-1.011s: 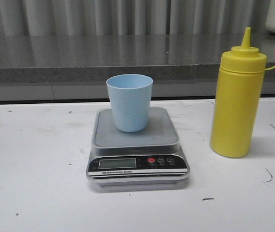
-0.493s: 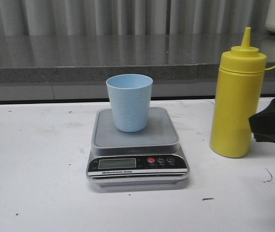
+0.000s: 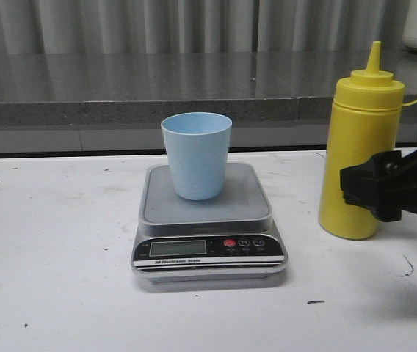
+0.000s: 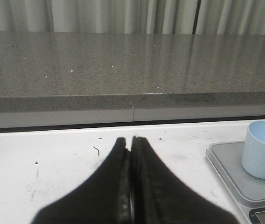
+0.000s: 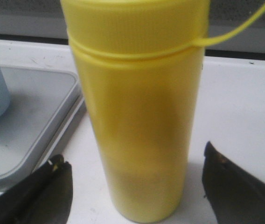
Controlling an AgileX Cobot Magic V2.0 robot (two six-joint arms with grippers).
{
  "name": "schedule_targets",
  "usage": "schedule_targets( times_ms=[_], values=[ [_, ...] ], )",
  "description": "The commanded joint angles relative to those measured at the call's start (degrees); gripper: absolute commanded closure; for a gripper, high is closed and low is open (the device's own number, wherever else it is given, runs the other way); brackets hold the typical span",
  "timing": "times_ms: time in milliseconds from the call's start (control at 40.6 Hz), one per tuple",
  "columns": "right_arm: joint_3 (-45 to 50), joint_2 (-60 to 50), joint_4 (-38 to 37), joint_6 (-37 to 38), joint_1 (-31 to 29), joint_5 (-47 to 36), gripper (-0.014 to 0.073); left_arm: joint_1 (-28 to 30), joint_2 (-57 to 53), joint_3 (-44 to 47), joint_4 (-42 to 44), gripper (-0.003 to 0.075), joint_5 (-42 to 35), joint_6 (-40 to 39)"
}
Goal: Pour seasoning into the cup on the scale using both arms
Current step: 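Reach the right gripper to the yellow squeeze bottle and grasp it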
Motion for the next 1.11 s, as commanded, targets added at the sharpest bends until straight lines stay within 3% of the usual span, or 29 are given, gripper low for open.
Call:
schedule_targets(
  times_ms=[0, 468, 1085],
  values=[
    [-0.92, 1.84, -0.98, 1.85, 0.14, -10.89, 0.0003, 0.23, 0.64, -1.45, -0.58, 0.0740, -4.53, -0.17],
    [-1.37, 4.66, -0.98, 3.01, 0.14, -12.50, 0.0003, 0.23, 0.64, -1.45, -0.58, 0.0740, -4.53, -0.17],
    [-10.49, 11.73, 1.65, 3.01, -0.05, -10.96, 0.0003, 0.23, 0.64, -0.87, -0.58, 0.0740, -4.88, -0.17]
  ],
)
